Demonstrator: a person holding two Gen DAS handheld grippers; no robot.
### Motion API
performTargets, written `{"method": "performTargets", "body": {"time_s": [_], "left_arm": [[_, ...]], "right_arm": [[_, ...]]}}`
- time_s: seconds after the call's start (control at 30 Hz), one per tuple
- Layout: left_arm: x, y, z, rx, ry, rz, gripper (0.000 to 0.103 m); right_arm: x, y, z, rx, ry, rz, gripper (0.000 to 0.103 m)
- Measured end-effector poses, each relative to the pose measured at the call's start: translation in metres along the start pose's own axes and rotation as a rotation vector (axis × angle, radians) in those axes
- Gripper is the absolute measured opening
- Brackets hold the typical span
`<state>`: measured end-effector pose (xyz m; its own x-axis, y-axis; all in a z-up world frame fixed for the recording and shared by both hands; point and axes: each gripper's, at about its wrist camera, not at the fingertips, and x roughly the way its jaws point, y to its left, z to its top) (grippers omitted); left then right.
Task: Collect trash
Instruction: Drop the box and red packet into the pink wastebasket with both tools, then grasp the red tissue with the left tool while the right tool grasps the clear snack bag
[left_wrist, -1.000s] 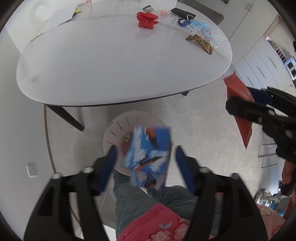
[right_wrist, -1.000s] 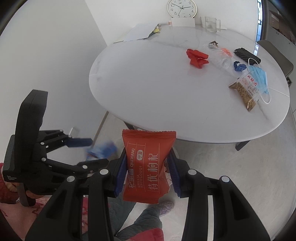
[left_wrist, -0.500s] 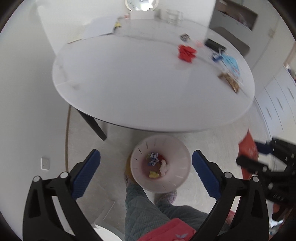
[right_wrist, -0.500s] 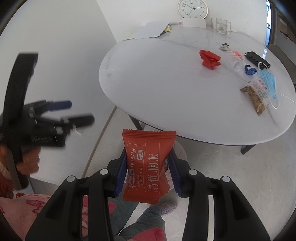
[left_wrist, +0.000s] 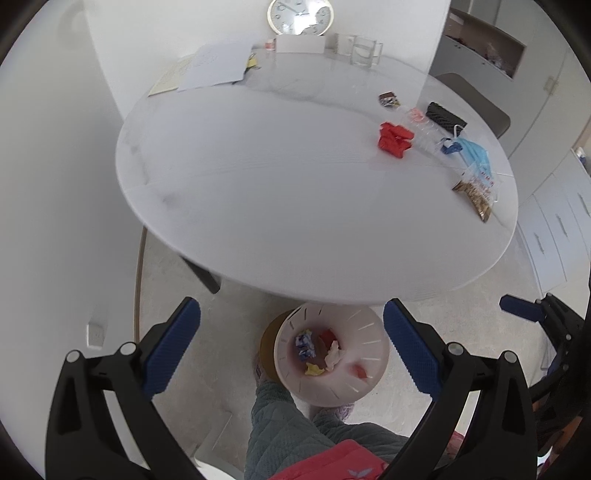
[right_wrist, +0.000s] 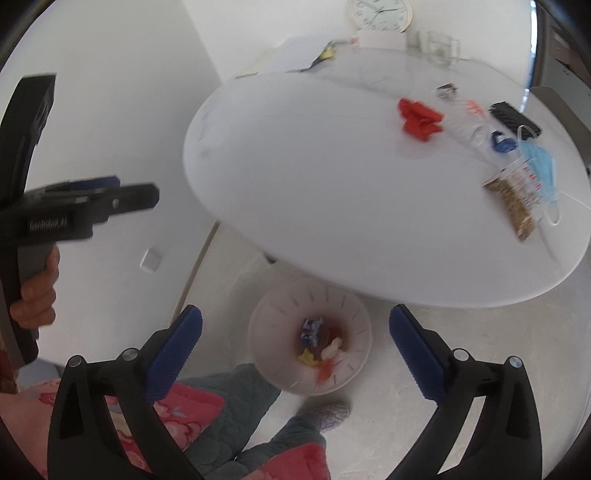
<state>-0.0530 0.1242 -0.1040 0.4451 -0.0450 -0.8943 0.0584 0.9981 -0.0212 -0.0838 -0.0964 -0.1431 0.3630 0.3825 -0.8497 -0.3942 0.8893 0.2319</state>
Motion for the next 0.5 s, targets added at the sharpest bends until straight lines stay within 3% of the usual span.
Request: {"method": "performTargets", "body": {"time_s": [0.5], "left_arm": [[0.028, -0.036, 0.078, 0.219, -0.034, -0.138, 0.095]], "right_arm": [[-0.013, -0.053, 0.044, 0.212, -0.103, -0.155, 0.100]]}}
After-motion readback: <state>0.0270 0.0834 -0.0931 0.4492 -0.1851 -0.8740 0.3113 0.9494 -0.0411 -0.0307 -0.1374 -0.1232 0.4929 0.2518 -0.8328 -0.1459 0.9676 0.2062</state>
